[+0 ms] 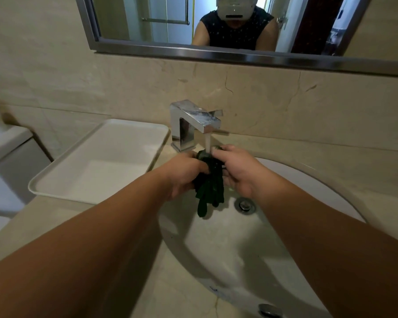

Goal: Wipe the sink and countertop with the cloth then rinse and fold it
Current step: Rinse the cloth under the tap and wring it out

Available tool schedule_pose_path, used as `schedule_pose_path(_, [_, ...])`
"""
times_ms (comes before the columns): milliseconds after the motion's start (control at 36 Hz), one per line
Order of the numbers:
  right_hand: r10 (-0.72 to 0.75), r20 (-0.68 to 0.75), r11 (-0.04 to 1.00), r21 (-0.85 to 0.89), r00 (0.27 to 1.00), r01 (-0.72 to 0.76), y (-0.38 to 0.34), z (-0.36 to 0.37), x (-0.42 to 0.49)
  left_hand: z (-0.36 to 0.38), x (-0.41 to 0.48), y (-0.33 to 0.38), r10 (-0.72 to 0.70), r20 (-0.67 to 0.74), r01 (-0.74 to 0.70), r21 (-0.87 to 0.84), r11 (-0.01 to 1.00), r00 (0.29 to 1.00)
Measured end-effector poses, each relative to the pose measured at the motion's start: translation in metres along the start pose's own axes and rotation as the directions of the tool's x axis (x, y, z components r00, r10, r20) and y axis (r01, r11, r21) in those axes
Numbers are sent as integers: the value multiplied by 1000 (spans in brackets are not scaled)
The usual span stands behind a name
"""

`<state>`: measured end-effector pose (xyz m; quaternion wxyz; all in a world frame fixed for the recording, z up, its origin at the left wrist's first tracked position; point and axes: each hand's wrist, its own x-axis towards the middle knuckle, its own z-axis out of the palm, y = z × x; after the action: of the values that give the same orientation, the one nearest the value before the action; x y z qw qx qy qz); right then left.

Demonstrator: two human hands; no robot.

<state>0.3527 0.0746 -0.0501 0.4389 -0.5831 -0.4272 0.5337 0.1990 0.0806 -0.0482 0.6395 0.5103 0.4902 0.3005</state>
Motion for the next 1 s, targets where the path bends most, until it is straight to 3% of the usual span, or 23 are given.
schedule_pose_path(111, [5,-73,992,127,997,5,-8,-2,0,-5,2,-2,-5,21,5,21,1000,1000])
schedule_pose_path(222, [40,-91,960,280,995,-13,-17,-3,3,-3,-8,-6,-72,94,45,261,964,993])
schedule_pose_path(278, [42,-80,953,302,996,-16,-20,-1,5,-1,-7,-10,-100,80,73,290,954,992])
schedule_pose_path(389, [42,-62,959,284,997,-23,-20,4,7,2,2,-13,-106,104,95,99,991,989])
schedule_pose_path(528, [60,-29,975,218,998,-52,-11,12,9,7,6,-12,-116,105,112,45,993,988])
schedule_pose_path(694, [45,82,965,253,996,-65,-7,19,7,14,5,-13,-198,19,184,287,940,980])
schedule_pose_path(1000, [-53,-67,983,172,996,64,-6,28,5,27,-2,-11,-111,-10,99,533,840,994])
